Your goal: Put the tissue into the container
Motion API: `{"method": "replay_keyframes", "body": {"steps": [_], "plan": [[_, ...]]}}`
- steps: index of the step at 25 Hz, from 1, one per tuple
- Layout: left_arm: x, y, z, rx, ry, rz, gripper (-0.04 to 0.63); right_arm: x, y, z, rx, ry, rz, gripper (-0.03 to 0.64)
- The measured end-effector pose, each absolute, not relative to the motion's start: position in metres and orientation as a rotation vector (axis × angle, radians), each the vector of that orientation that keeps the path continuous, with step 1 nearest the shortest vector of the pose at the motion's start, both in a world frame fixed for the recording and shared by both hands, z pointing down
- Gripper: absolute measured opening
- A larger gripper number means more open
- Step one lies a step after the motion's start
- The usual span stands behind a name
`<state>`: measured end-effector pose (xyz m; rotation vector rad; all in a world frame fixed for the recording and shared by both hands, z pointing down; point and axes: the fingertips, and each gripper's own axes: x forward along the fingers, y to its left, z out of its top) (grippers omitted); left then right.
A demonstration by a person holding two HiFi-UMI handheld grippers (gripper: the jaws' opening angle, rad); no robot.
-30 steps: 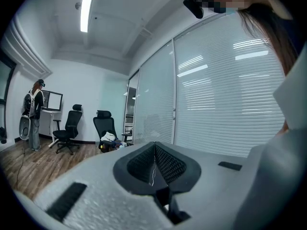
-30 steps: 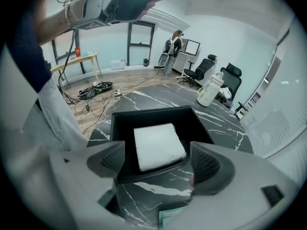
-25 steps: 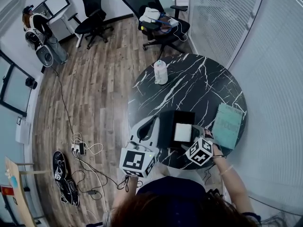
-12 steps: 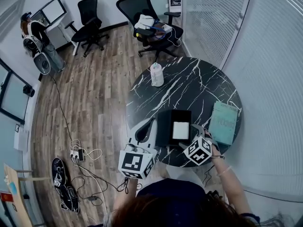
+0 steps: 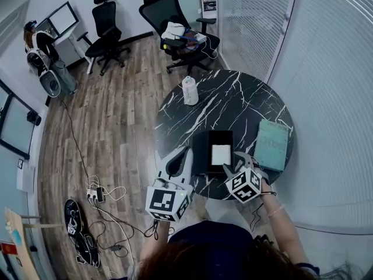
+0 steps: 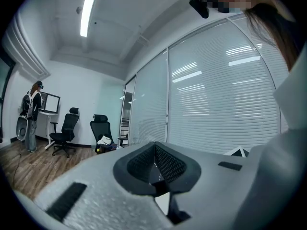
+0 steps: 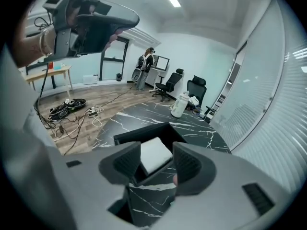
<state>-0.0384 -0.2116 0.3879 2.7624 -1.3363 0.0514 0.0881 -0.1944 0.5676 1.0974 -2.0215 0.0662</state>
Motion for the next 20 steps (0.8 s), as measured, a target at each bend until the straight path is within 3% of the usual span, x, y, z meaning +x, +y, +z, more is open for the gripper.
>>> {"method": "replay_keyframes", "body": {"steps": [8, 12, 20], "plan": [[-0.044, -0.185, 0.388, 2.786, -1.297, 0.048, 0.028, 0.085, -0.175, 0.550, 1.217, -2.008, 0.093, 0.152], [-0.046, -0.169, 0.390, 2.792, -1.271, 0.057, 0.028, 0.083, -0.165, 0.538, 1.290, -2.004, 0.094, 0.080], [-0.052, -0.138, 0.389, 2.814, -1.246, 0.057, 0.028, 0.078, -0.138, 0.525, 1.367, -1.999, 0.109, 0.051]]}}
